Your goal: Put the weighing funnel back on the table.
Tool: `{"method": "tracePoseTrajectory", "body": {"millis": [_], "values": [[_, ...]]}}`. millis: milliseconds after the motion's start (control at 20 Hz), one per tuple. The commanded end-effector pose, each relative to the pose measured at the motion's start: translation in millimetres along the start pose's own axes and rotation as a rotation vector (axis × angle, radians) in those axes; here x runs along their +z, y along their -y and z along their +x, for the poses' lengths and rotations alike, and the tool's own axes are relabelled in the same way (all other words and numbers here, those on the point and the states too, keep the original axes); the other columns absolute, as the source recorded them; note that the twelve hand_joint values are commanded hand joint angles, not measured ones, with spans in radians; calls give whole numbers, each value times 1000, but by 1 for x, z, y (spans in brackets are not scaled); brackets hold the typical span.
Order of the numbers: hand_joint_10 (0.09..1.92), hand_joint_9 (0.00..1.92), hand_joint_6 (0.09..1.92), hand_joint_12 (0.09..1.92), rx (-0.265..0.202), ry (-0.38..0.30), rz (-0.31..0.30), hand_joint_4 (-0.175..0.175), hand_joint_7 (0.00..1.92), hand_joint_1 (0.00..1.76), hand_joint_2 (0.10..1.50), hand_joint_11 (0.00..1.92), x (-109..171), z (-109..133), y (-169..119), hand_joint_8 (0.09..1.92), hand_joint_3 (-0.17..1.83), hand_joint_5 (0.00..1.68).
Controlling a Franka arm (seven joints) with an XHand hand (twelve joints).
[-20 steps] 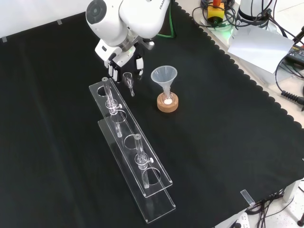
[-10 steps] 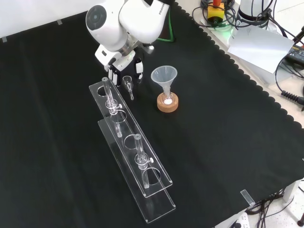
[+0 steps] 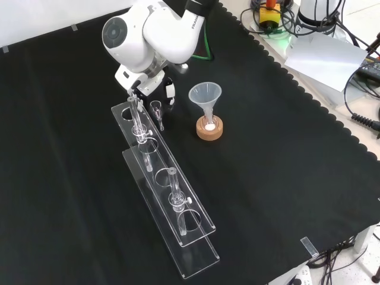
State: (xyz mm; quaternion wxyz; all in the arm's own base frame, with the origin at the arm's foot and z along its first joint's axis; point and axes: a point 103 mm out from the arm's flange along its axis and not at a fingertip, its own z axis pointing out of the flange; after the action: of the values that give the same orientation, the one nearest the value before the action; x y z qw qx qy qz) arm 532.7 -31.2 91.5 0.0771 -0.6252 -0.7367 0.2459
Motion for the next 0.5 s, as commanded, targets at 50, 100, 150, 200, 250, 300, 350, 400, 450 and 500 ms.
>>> {"method": "tracePoseTrajectory", "body": {"millis": [50,100,150,200,250,300,350,400,450,500], "values": [[88,1314,791,908,0,6,13,175,926,1112,653,1055,1,3,-4,552,709,1220],[88,1314,791,908,-1,5,12,175,925,1112,653,1055,1,3,-4,552,708,1220],[87,1314,791,908,-3,2,13,175,925,1112,654,1055,2,2,-5,552,708,1220],[87,1314,791,908,-5,1,15,175,925,1112,654,1055,3,0,-5,552,708,1220],[87,1314,791,908,-7,-3,16,175,924,1112,654,1055,4,-2,-6,552,708,1220],[87,1314,791,908,-7,-4,16,175,924,1112,654,1055,6,-4,-8,552,708,1219],[87,1314,791,908,-5,-2,17,175,924,1112,654,1055,6,-4,-9,552,708,1219],[87,1314,791,908,-4,-1,18,175,923,1112,654,1055,7,-5,-9,552,707,1219],[87,1314,792,908,-2,1,23,175,923,1112,654,1055,7,-3,-10,552,707,1219],[87,1314,792,908,-2,1,22,175,923,1112,655,1055,6,-3,-11,552,707,1219]]}}
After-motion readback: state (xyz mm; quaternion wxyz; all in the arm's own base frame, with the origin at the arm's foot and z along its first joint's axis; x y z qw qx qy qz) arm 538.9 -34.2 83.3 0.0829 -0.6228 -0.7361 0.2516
